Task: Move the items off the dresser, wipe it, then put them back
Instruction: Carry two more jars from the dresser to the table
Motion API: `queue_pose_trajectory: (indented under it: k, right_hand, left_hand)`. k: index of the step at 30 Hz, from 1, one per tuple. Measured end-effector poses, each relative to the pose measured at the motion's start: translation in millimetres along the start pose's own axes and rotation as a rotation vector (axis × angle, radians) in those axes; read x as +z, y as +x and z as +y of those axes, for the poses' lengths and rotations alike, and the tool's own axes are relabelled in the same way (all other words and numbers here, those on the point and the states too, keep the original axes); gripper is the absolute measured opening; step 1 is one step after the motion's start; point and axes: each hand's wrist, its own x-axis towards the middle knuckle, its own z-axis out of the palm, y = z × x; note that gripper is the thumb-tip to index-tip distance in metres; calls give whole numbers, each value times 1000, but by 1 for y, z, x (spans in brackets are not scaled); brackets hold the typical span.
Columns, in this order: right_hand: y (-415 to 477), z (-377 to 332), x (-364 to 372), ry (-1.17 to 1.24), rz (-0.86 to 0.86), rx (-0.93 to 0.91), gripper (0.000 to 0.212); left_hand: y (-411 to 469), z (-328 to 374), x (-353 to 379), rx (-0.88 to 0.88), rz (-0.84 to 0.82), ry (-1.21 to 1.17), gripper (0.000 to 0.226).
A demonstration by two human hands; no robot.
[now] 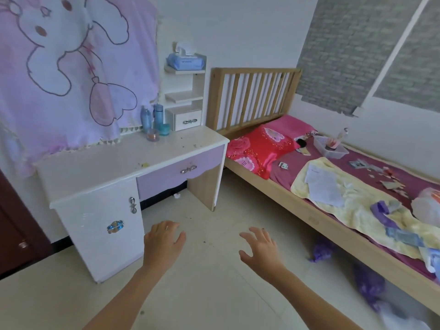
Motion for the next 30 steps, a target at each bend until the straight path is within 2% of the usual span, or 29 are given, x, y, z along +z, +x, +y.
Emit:
queue_pose_trajectory:
  k: [4,10,17,19,22,25,27,30]
  right_hand:
    - [69,22,6,9,-19,-29,48]
    - [201,55,-16,78,8,-86,48]
    - [344,69,-33,94,-54,-181,48]
    - [369,59,-23,140,-77,-203,51]
    - [406,39,-2,139,-179,-263,52]
    - [453,13,12,112,-220,-340,49]
    - [484,-7,16,110,-210,-379,50]
    - [535,-35,14,116,-198,-400,50]
  left_hand:
    - [54,-5,26,-65,-33,14,31]
    - [166,13,46,-163,17,51,34]
    - [256,29,63,-300,77,30,35]
    - [260,20,73,-355,82,14,44]
    - [272,-3,81,-443,67,-8,72]
    - [299,-37,77,-522,66,-8,84]
    - [328,-58,70,-544,79,0,79]
    - [383,-79,58,-559,80,-59,51]
